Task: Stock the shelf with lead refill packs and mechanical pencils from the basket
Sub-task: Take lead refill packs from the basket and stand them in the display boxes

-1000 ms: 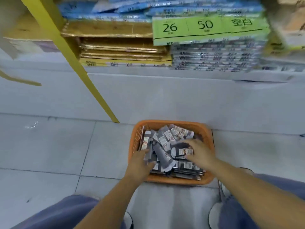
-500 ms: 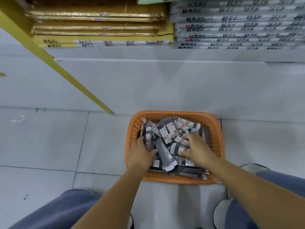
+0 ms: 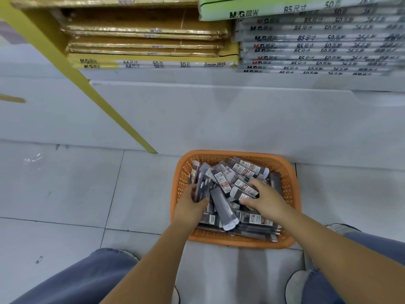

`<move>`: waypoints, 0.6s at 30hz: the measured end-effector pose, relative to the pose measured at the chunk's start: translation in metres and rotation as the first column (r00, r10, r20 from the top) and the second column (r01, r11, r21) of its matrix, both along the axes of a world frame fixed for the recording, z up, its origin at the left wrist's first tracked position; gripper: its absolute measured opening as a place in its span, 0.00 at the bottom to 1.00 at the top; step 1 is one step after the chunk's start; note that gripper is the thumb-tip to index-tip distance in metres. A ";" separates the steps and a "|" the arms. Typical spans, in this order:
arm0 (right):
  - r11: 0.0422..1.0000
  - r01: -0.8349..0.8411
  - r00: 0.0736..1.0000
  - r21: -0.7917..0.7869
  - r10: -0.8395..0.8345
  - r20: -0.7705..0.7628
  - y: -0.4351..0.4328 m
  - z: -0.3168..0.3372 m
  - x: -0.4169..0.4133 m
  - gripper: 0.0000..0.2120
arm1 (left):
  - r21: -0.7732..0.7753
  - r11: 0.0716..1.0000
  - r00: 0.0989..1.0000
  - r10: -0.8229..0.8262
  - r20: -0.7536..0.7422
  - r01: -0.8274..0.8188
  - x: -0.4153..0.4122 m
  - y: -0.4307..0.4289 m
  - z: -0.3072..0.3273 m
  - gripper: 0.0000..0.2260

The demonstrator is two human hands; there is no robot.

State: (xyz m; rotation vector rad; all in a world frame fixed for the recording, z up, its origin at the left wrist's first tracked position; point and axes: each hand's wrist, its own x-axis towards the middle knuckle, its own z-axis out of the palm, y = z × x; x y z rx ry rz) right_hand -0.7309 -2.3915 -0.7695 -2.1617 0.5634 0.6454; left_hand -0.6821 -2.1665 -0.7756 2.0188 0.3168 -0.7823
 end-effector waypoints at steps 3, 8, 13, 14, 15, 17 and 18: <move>0.993 0.079 0.996 0.089 -0.082 0.025 0.003 0.004 0.006 0.24 | -0.080 0.991 0.994 0.107 -0.035 -0.110 -0.004 0.002 0.001 0.18; 0.975 0.163 0.986 0.154 -0.166 0.008 0.007 0.005 0.013 0.32 | -0.174 0.963 0.969 0.175 -0.176 -0.206 -0.004 0.002 -0.001 0.13; 0.978 0.167 0.985 0.126 -0.171 0.016 0.013 0.000 0.013 0.25 | -0.212 0.953 0.969 0.181 -0.167 -0.214 -0.002 -0.001 -0.002 0.16; 0.979 0.173 0.984 0.110 -0.177 0.026 0.013 0.001 0.013 0.23 | -0.215 0.953 0.971 0.184 -0.155 -0.215 -0.001 -0.002 -0.002 0.16; 0.981 0.173 0.983 0.085 -0.177 0.045 0.013 0.001 0.012 0.21 | -0.220 0.951 0.972 0.187 -0.143 -0.216 0.000 -0.002 -0.001 0.16; 0.988 0.157 0.983 0.011 -0.157 0.099 0.013 0.004 0.012 0.21 | -0.215 0.959 0.981 0.167 -0.097 -0.185 0.002 -0.002 0.004 0.15; 0.988 0.154 0.980 -0.018 -0.151 0.131 0.012 0.007 0.013 0.21 | -0.203 0.966 0.986 0.149 -0.068 -0.160 0.002 -0.002 0.007 0.15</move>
